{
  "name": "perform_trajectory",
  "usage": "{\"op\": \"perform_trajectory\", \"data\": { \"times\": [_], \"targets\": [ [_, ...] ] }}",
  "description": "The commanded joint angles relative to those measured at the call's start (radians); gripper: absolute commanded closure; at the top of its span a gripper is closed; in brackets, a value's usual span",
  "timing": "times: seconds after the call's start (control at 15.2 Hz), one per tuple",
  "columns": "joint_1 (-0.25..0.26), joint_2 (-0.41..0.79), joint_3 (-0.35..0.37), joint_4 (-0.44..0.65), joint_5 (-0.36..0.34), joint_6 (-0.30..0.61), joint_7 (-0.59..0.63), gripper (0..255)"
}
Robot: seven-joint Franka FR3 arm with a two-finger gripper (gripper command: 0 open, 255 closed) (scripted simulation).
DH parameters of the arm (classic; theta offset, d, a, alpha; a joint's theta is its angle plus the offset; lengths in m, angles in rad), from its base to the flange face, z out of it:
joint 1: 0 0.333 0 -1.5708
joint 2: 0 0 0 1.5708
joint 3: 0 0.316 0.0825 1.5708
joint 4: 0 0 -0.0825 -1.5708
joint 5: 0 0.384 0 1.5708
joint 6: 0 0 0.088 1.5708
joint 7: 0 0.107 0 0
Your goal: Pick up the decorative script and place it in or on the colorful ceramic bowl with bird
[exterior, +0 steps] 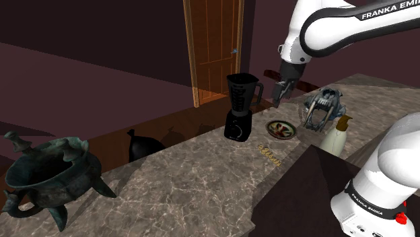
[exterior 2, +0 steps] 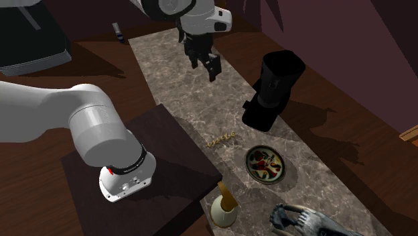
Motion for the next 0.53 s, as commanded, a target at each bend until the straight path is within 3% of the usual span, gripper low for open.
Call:
{"op": "perform_trajectory", "data": {
  "times": [0.0,0.46],
  "targets": [
    [-0.006,0.018,-0.003,-0.056,-0.003,0.074,-0.002,0],
    [-0.039,0.184,-0.024,-0.185,-0.023,0.359,-0.02,0]
  ]
}}
